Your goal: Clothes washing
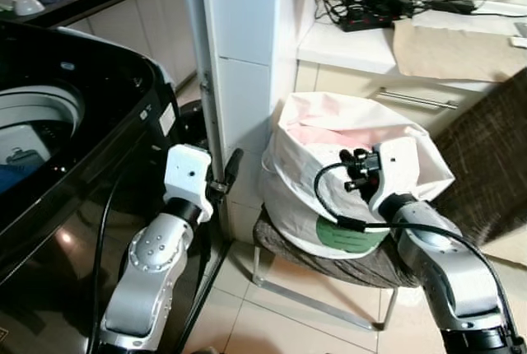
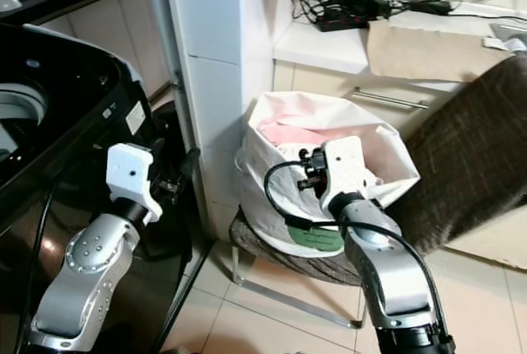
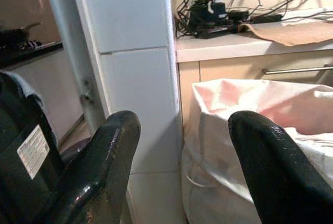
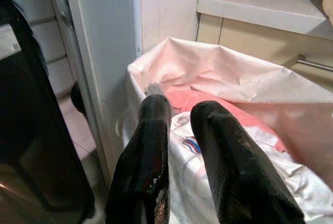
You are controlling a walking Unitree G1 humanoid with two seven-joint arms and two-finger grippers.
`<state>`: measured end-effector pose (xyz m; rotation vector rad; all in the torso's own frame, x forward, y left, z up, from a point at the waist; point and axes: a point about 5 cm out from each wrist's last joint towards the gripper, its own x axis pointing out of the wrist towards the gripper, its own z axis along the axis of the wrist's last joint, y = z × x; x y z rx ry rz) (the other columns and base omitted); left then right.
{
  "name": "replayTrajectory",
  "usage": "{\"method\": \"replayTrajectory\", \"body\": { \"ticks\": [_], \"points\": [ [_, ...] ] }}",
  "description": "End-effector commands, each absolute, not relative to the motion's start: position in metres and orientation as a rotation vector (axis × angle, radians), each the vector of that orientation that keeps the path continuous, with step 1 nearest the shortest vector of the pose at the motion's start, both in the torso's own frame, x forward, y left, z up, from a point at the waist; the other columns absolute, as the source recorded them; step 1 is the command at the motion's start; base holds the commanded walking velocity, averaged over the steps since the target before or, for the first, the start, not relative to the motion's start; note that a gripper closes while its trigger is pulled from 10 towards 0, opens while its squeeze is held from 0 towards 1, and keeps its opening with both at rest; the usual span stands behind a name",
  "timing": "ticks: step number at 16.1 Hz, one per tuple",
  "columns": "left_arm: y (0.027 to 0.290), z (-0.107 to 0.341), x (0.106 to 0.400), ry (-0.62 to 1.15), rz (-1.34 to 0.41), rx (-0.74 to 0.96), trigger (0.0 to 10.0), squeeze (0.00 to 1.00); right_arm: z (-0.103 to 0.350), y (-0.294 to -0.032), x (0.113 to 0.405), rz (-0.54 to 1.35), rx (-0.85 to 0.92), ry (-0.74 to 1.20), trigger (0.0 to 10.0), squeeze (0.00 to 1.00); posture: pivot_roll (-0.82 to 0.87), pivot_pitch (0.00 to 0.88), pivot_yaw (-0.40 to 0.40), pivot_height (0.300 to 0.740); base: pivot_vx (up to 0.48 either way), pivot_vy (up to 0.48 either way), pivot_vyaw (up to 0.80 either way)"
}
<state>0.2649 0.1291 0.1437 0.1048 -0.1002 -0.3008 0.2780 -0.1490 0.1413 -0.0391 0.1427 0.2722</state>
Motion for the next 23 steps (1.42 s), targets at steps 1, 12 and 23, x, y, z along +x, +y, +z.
{"method": "replayTrajectory", "body": {
  "ticks": [1,12,23],
  "points": [
    [0.126,0.149,0.265,-0.117,-0.307,0.113,10.0,0.0,0.145,-0.149,0.28,0.279,-0.015,0.13,10.0,0.0,-0.05,0.003,0.022,0.74,0.0,0.0,0.0],
    [0.121,0.15,0.263,-0.1,-0.352,0.096,10.0,0.0,0.15,-0.153,0.281,0.282,-0.004,0.102,10.0,0.0,-0.05,0.01,0.029,0.74,0.277,0.0,-0.15],
    [0.145,0.143,0.255,-0.046,-0.246,0.106,10.0,0.0,0.143,-0.13,0.272,0.537,-0.109,0.144,10.0,0.0,-0.03,0.009,0.016,0.74,0.203,0.0,0.36]
  ]
}}
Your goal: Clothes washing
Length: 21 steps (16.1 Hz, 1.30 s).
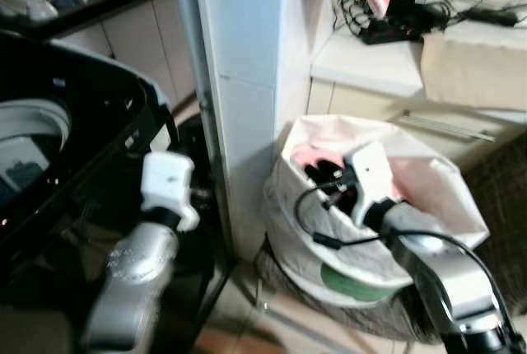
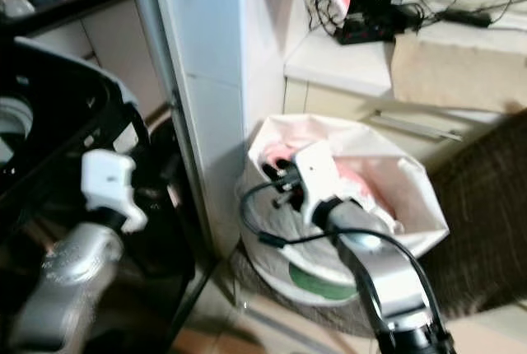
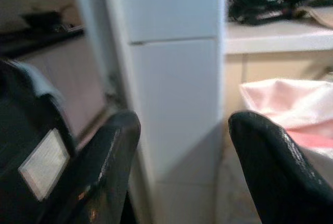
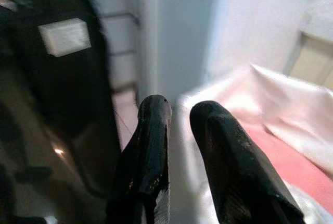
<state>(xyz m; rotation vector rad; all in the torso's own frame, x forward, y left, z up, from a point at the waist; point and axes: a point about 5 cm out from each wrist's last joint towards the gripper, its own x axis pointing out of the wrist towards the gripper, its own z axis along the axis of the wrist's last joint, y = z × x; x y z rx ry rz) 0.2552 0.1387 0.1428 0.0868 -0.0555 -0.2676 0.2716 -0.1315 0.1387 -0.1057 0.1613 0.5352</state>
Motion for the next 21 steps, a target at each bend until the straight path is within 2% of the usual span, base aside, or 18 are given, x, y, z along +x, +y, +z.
{"method": "replayTrajectory", "body": {
  "ticks": [1,3,7,8,10,11,12,13,14,15,16,17,19,21],
  "points": [
    [0.142,0.144,0.256,-0.043,-0.269,0.088,10.0,0.0,0.141,-0.137,0.277,0.456,-0.107,0.163,10.0,0.0,-0.03,0.009,0.02,0.74,0.0,0.0,0.0],
    [0.136,0.145,0.258,-0.041,-0.293,0.069,10.0,0.0,0.143,-0.154,0.286,0.318,-0.08,0.168,10.0,0.0,-0.04,0.007,0.031,0.74,0.0,0.0,0.0],
    [0.13,0.145,0.264,-0.016,-0.32,0.034,10.0,0.0,0.152,-0.189,0.303,0.204,-0.099,0.21,10.0,0.0,-0.05,0.006,0.042,0.74,0.0,0.0,0.0],
    [0.13,0.145,0.266,0.021,-0.313,-0.035,10.0,0.0,0.149,-0.198,0.307,0.178,-0.084,0.269,10.0,1.0,-0.05,0.005,0.042,0.74,0.0,0.0,0.0],
    [0.129,0.145,0.266,0.056,-0.349,-0.039,10.0,0.0,0.142,-0.208,0.31,0.213,-0.107,0.386,10.0,1.0,-0.05,0.004,0.036,0.74,0.0,0.0,0.0],
    [0.132,0.151,0.266,-0.024,-0.327,-0.025,10.0,0.0,0.141,-0.213,0.311,0.193,-0.134,0.405,10.0,1.0,-0.05,0.003,0.033,0.74,0.0,0.0,0.0],
    [0.141,0.156,0.268,-0.133,-0.206,-0.003,10.0,0.0,0.146,-0.217,0.313,0.179,-0.135,0.4,10.0,1.0,-0.05,0.001,0.028,0.74,0.0,0.0,0.0],
    [0.147,0.157,0.269,-0.175,-0.093,-0.02,10.0,0.0,0.148,-0.219,0.313,0.17,-0.134,0.401,10.0,1.0,-0.05,0.0,0.021,0.74,0.0,0.0,0.0],
    [0.149,0.157,0.269,-0.171,-0.058,-0.035,10.0,0.0,0.148,-0.22,0.313,0.166,-0.136,0.405,10.0,1.0,-0.05,0.0,0.019,0.74,0.0,0.0,0.0],
    [0.15,0.157,0.269,-0.153,-0.066,-0.061,10.0,0.0,0.147,-0.222,0.313,0.158,-0.137,0.416,10.0,1.0,-0.05,0.0,0.019,0.74,0.0,0.0,0.0],
    [0.142,0.164,0.265,-0.17,-0.211,-0.117,10.0,0.0,0.141,-0.224,0.311,0.156,-0.106,0.465,10.0,1.0,-0.04,0.0,0.013,0.74,0.0,0.0,0.0],
    [0.14,0.167,0.262,-0.176,-0.258,-0.099,10.0,0.0,0.134,-0.224,0.308,0.172,-0.08,0.508,10.0,1.0,-0.04,0.0,0.015,0.74,0.0,0.0,0.0],
    [0.14,0.165,0.26,-0.209,-0.275,0.023,10.0,0.0,0.123,-0.224,0.304,0.173,-0.074,0.573,10.0,1.0,-0.04,0.0,0.013,0.74,0.0,0.0,0.0],
    [0.145,0.158,0.258,-0.173,-0.232,0.019,10.0,0.0,0.109,-0.233,0.301,0.132,-0.081,0.645,10.0,1.0,-0.04,0.0,0.013,0.74,0.0,0.0,0.0]
  ]
}}
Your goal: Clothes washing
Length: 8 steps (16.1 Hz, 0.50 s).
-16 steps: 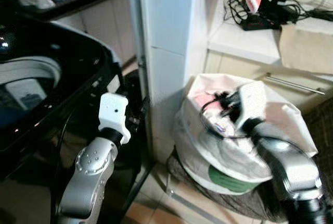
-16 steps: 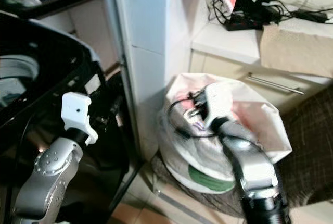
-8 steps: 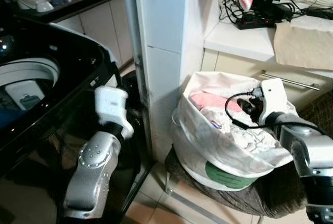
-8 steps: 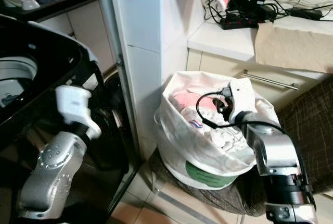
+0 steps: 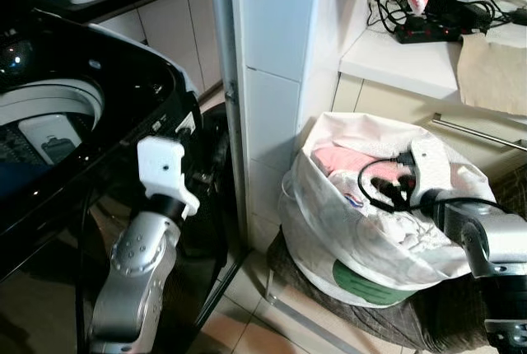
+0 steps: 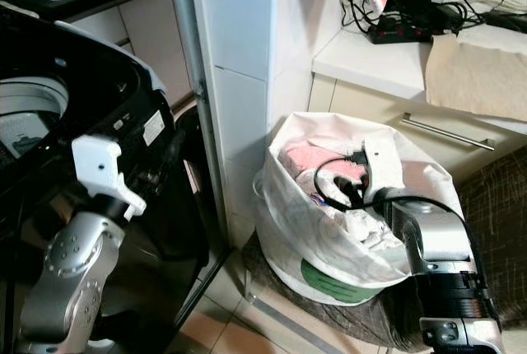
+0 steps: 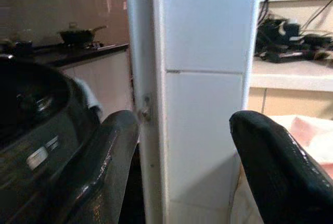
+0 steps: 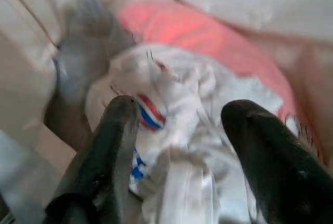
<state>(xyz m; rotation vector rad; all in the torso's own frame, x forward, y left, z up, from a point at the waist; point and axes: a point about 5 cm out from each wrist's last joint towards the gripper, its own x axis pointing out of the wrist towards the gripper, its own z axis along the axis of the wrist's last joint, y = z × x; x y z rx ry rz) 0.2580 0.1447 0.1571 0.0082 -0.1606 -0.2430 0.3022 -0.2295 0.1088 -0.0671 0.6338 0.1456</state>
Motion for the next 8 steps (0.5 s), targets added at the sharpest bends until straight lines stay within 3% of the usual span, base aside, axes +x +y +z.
{"method": "replayTrajectory", "body": {
  "ticks": [1,3,4,6,7,8],
  "points": [
    [0.144,0.151,0.255,-0.083,-0.267,0.005,10.0,0.0,0.104,-0.236,0.299,0.123,-0.092,0.671,10.0,1.0,-0.04,0.0,0.013,0.74,0.0,0.0,0.0],
    [0.141,0.146,0.248,-0.024,-0.368,0.063,10.0,0.0,0.096,-0.239,0.295,0.132,-0.117,0.729,10.0,1.0,-0.03,0.0,0.01,0.74,0.0,0.0,0.0],
    [0.137,0.143,0.243,0.016,-0.426,-0.025,10.0,0.0,0.081,-0.244,0.292,0.115,-0.12,0.782,10.0,1.0,-0.03,0.0,0.011,0.74,0.0,0.0,0.0],
    [0.132,0.143,0.241,0.026,-0.487,-0.029,10.0,0.0,0.064,-0.25,0.291,0.08,-0.118,0.822,10.0,1.0,-0.03,0.0,0.014,0.74,0.0,0.0,0.0],
    [0.131,0.145,0.242,0.028,-0.5,0.026,10.0,0.0,0.053,-0.255,0.293,0.059,-0.12,0.841,10.0,0.0,-0.02,0.0,0.022,0.74,0.0,0.0,0.0],
    [0.128,0.145,0.239,0.025,-0.559,0.059,10.0,0.0,0.048,-0.255,0.294,0.062,-0.103,0.851,10.0,0.0,-0.02,0.0,0.025,0.74,0.0,0.0,0.0]
  ]
}}
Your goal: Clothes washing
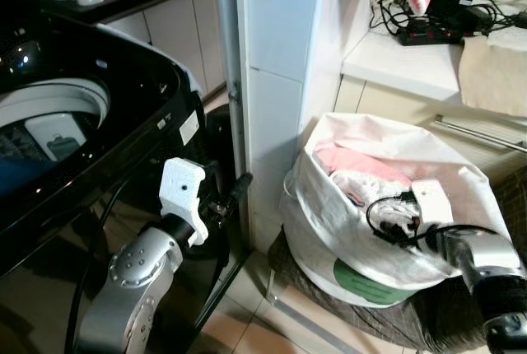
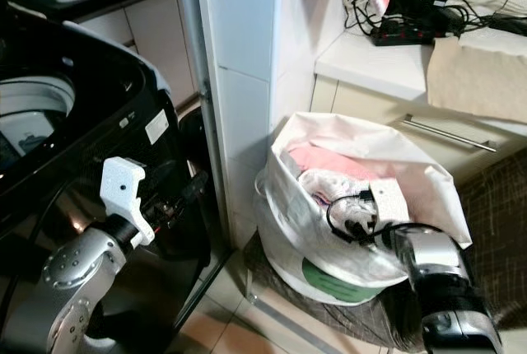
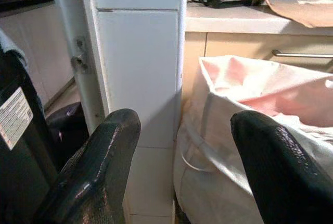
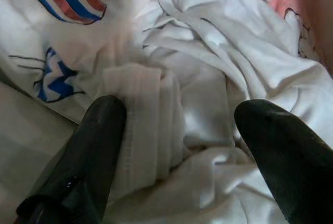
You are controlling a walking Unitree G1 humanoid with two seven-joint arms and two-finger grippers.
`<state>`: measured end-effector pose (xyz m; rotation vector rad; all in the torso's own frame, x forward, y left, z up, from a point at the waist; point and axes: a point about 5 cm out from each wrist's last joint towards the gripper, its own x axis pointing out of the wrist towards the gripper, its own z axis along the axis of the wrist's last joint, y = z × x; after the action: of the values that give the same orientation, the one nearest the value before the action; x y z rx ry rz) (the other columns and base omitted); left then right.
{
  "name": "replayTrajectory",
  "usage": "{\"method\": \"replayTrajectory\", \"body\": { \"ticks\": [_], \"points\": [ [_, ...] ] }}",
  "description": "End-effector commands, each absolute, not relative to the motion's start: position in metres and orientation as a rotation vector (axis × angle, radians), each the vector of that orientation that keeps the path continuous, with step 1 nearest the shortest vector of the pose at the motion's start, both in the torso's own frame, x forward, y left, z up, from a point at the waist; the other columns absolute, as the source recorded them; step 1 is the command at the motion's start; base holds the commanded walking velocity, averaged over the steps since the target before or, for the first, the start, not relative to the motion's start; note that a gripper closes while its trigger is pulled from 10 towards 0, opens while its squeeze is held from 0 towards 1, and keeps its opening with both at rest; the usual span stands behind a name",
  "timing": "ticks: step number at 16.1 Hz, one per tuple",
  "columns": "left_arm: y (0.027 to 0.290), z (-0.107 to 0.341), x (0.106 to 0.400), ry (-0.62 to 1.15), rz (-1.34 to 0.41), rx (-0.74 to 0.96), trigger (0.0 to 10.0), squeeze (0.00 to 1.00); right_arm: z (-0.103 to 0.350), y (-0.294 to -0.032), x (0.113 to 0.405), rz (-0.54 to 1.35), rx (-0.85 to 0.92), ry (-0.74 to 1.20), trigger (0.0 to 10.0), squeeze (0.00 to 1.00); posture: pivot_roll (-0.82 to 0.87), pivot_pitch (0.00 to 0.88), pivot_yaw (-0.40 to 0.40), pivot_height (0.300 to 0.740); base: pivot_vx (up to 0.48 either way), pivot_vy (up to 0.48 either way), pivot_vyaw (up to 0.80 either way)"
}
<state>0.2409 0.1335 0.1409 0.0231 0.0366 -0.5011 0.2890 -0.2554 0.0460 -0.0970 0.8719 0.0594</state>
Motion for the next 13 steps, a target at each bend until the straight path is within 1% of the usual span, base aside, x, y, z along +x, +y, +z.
{"method": "replayTrajectory", "body": {
  "ticks": [1,3,5,6,7,8,9,10,11,12,13],
  "points": [
    [0.125,0.144,0.237,0.025,-0.595,0.074,10.0,0.0,0.046,-0.255,0.295,0.065,-0.101,0.858,10.0,0.0,-0.02,0.0,0.028,0.74,0.0,0.0,0.0],
    [0.121,0.141,0.23,0.055,-0.682,0.048,10.0,0.0,0.041,-0.255,0.3,0.079,-0.123,0.871,10.0,0.0,-0.02,0.0,0.034,0.74,0.0,0.0,0.0],
    [0.12,0.141,0.226,0.069,-0.71,0.052,10.0,0.0,0.037,-0.252,0.303,0.115,-0.142,0.885,10.0,0.0,-0.01,0.0,0.026,0.74,0.0,0.0,0.0],
    [0.123,0.142,0.227,0.058,-0.686,0.036,10.0,0.0,0.036,-0.251,0.303,0.129,-0.143,0.886,6.4,0.0,0.0,0.0,0.019,0.74,0.0,0.0,0.0],
    [0.126,0.14,0.225,0.108,-0.674,-0.025,10.0,0.0,0.036,-0.249,0.304,0.15,-0.146,0.894,0.0,0.0,0.0,0.0,0.014,0.74,0.0,0.0,0.0],
    [0.129,0.133,0.222,0.198,-0.687,-0.068,10.0,0.0,0.034,-0.247,0.304,0.173,-0.157,0.906,0.0,0.0,0.01,0.0,0.001,0.74,0.0,0.0,0.0],
    [0.13,0.131,0.221,0.217,-0.691,-0.075,10.0,0.0,0.033,-0.246,0.305,0.179,-0.162,0.909,0.0,0.0,0.01,0.0,0.001,0.74,0.0,0.0,0.0],
    [0.135,0.129,0.222,0.219,-0.65,-0.008,10.0,0.0,0.032,-0.247,0.305,0.182,-0.176,0.912,0.0,0.0,0.0,0.0,0.006,0.74,0.0,0.0,0.0],
    [0.135,0.129,0.224,0.2,-0.638,0.035,10.0,0.0,0.033,-0.248,0.306,0.182,-0.172,0.908,0.0,0.0,-0.01,0.0,0.014,0.74,0.0,0.0,0.0],
    [0.134,0.134,0.231,0.148,-0.619,0.023,10.0,0.0,0.037,-0.255,0.307,0.174,-0.167,0.902,0.0,0.0,-0.05,0.0,0.046,0.74,0.0,0.0,0.0],
    [0.133,0.137,0.235,0.111,-0.597,0.016,10.0,0.0,0.039,-0.258,0.308,0.164,-0.164,0.896,0.0,0.0,-0.05,0.0,0.046,0.74,0.0,0.0,0.0]
  ]
}}
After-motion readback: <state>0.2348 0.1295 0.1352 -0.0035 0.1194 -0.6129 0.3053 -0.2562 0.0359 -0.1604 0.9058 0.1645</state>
